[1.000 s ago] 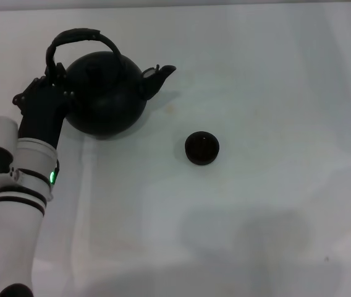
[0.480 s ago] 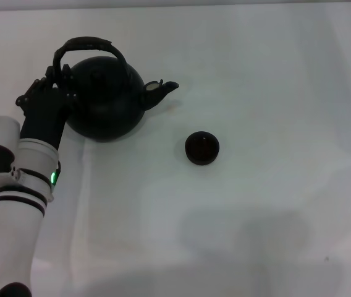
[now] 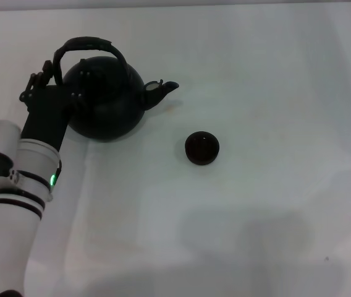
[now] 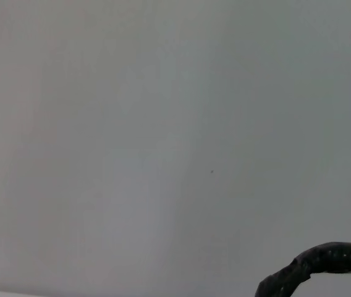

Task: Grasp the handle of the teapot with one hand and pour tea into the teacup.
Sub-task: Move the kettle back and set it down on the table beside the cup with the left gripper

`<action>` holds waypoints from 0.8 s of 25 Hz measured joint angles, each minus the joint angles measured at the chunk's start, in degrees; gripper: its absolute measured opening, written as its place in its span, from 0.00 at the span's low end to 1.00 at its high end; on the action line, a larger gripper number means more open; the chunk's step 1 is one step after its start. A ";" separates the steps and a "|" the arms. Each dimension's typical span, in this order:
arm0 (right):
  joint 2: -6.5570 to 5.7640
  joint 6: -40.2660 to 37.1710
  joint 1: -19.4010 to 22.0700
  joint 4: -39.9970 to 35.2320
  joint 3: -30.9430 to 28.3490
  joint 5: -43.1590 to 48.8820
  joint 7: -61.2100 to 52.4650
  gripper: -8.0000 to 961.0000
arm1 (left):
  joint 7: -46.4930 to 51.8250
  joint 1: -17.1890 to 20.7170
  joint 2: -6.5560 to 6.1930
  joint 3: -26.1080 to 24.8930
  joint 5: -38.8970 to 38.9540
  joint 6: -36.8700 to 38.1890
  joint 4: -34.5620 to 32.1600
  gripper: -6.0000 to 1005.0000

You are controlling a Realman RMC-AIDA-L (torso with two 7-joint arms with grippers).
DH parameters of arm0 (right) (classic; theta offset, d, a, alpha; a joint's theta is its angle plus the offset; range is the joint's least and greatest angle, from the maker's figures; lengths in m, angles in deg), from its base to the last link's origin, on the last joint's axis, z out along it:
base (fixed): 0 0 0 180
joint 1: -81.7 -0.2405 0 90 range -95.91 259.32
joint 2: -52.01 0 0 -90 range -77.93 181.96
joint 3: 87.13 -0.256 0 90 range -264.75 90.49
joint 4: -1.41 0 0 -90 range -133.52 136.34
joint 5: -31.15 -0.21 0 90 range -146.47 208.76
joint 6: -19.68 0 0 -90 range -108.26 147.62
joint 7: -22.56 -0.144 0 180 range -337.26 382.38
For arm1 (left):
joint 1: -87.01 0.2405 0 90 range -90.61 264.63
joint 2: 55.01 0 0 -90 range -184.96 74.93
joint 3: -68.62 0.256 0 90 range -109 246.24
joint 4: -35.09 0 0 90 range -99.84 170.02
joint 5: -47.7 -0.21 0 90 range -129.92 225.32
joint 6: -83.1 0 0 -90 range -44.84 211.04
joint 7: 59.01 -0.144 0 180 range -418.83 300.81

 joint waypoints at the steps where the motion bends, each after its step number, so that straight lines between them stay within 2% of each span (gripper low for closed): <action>1: 0.03 0.04 0.02 0.00 0.00 0.00 0.00 0.88 | 1.05 0.09 0.00 0.00 -0.18 0.02 0.21 0.46; 3: 0.10 0.17 0.02 0.00 0.01 0.00 0.00 0.88 | 3.92 0.67 -0.05 0.00 -0.24 0.08 0.51 0.54; 6: 0.14 0.25 0.07 0.00 0.03 0.00 0.00 0.88 | 5.64 1.24 -0.10 0.00 -0.26 0.25 0.81 0.77; 12: 0.14 0.03 0.11 0.00 0.13 0.00 0.00 0.88 | 7.06 3.15 -0.10 0.00 -2.88 1.54 1.24 0.89; 18: 0.15 -0.11 0.11 -0.07 0.08 -0.01 0.00 0.88 | 7.31 6.49 -0.15 0.08 -12.77 6.34 2.19 0.89; 20: 0.15 -0.13 0.11 -0.08 0.01 -0.04 0.00 0.88 | 7.31 7.09 -0.16 0.08 -13.59 7.35 2.21 0.89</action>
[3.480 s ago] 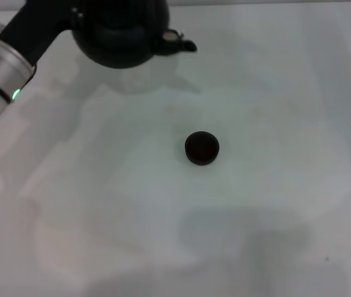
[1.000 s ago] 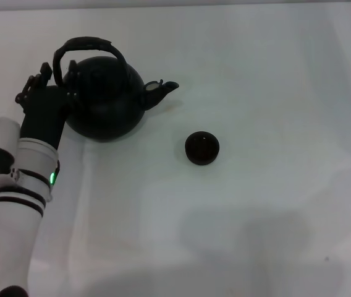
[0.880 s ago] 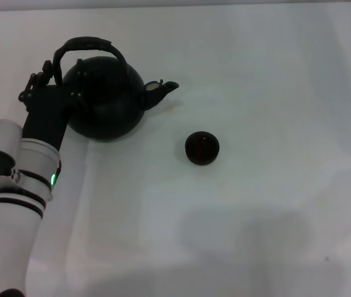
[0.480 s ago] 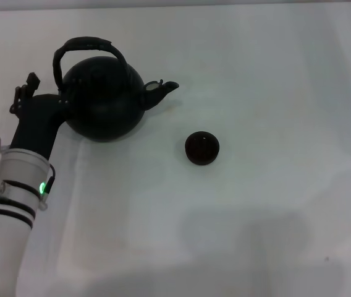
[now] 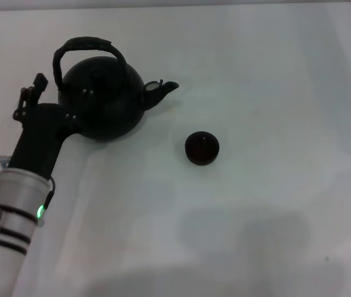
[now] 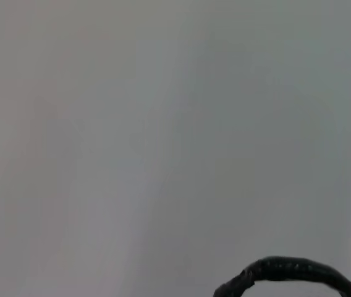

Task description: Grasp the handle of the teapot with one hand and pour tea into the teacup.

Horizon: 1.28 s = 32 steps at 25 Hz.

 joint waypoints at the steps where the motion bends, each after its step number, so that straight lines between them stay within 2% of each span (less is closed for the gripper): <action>1: 0.00 -0.01 0.00 0.00 -0.02 0.00 0.00 0.88 | -0.01 0.86 -0.01 0.01 -0.50 1.64 0.02 0.89; 7: 0.08 0.08 0.74 -0.01 0.63 0.05 0.00 0.88 | 0.08 6.49 -0.07 -0.09 3.21 12.54 1.61 0.89; 12: 0.28 0.25 1.87 0.01 1.19 2.27 0.00 0.88 | 4.02 6.65 -0.47 -0.06 12.53 14.35 6.74 0.89; 16: 1.01 1.35 1.78 1.18 1.15 4.91 -0.01 0.88 | 13.59 3.30 -0.46 -0.18 18.39 12.47 15.67 0.89; 21: 1.52 3.04 2.48 3.02 1.16 5.24 -0.09 0.88 | 16.55 -1.35 -0.59 -0.18 19.84 9.07 21.95 0.89; 25: 1.77 3.66 3.22 3.16 1.16 5.24 -0.52 0.88 | 16.58 -4.48 -0.65 -1.11 20.03 5.35 24.13 0.89; 32: 1.75 4.24 3.59 3.16 1.16 5.06 -0.61 0.88 | 16.59 -7.17 -0.78 -1.46 19.68 2.80 24.88 0.89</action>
